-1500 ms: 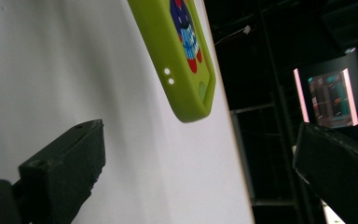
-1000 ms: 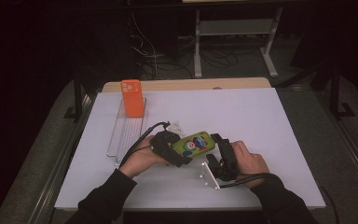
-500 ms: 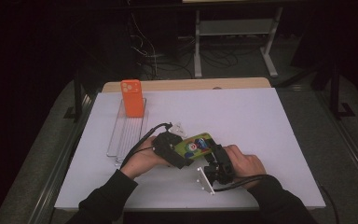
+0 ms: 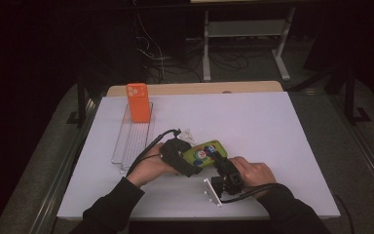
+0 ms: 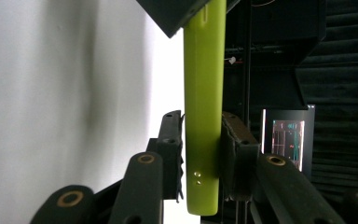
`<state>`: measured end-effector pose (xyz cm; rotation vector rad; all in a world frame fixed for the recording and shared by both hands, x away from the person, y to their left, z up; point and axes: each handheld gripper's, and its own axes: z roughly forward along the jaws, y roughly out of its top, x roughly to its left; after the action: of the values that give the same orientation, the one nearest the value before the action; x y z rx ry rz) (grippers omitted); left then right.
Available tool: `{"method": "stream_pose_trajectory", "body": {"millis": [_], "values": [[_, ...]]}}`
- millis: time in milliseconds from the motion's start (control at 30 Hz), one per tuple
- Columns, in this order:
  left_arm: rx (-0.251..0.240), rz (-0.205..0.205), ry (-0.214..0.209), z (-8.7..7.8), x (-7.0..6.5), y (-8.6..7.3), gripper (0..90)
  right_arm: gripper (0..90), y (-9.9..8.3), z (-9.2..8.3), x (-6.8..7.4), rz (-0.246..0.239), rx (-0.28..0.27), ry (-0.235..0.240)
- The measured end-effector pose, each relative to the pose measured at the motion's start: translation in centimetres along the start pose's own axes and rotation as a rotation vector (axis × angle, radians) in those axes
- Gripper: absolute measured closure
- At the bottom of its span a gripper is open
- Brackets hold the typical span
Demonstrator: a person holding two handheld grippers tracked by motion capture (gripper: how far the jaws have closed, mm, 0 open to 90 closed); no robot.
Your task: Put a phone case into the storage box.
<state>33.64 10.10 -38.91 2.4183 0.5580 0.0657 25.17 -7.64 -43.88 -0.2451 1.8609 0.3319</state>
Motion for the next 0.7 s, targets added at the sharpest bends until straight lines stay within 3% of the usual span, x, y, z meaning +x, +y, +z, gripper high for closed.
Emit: {"method": "stream_pose_trajectory", "body": {"millis": [300, 367, 467, 600, 700], "values": [[0.006, -0.002, -0.002, 0.0, 0.1, 0.0, 14.3, 75.3, 0.1, 0.0, 0.1, -0.016, 0.013, 0.005], [-0.012, 0.005, 0.017, 0.0, 0.0, -0.1, 12.9, 75.4, 0.1, 0.1, 0.1, -0.016, 0.014, 0.0], [-0.046, -0.013, -0.005, -0.3, 0.2, -0.1, 6.8, 75.5, 0.0, 0.1, 0.1, -0.012, 0.017, 0.002], [-0.066, -0.017, -0.006, -1.1, 0.8, -0.3, 1.7, 75.5, -0.6, 0.3, -0.3, 0.022, 0.045, -0.002], [-0.078, -0.022, -0.002, -1.5, 1.3, -0.5, 0.0, 75.5, -1.2, 0.3, -0.8, 0.08, 0.067, 0.01]]}}
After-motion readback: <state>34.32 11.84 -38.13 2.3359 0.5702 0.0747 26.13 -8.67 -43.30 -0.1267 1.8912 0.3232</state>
